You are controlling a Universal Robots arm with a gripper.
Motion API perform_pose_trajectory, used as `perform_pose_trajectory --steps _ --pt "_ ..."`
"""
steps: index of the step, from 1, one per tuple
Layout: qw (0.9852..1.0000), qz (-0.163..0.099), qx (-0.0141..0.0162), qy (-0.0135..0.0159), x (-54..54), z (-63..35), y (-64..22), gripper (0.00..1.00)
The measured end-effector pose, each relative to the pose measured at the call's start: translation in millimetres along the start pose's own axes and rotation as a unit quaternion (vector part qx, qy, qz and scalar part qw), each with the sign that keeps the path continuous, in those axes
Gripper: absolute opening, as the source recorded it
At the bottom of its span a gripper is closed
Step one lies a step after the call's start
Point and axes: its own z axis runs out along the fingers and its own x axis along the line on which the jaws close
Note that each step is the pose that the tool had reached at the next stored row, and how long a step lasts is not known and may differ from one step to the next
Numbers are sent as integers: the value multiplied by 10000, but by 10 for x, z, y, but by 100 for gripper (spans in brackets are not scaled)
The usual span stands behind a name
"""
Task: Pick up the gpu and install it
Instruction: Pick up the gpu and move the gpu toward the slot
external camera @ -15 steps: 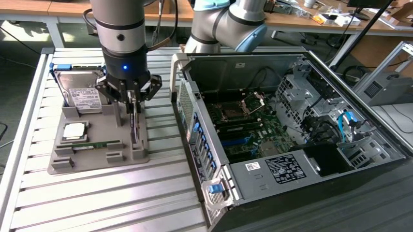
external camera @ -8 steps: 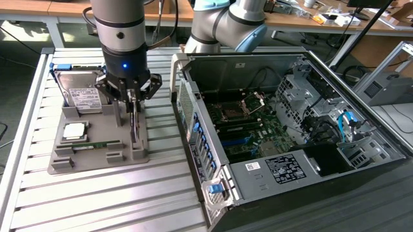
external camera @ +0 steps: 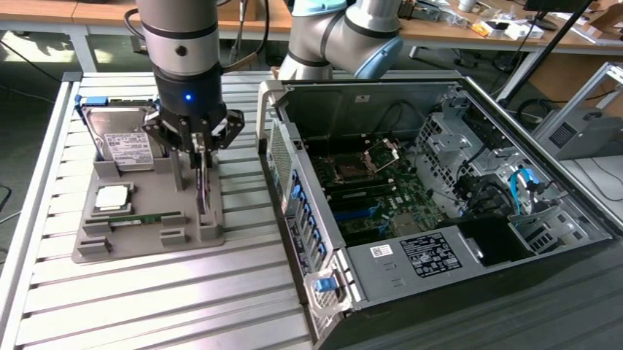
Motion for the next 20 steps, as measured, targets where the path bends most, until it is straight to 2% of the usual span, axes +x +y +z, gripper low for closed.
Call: perform_pose_trajectory --steps 20 --pt "10000 0 0 0 -2 -65 1 27"
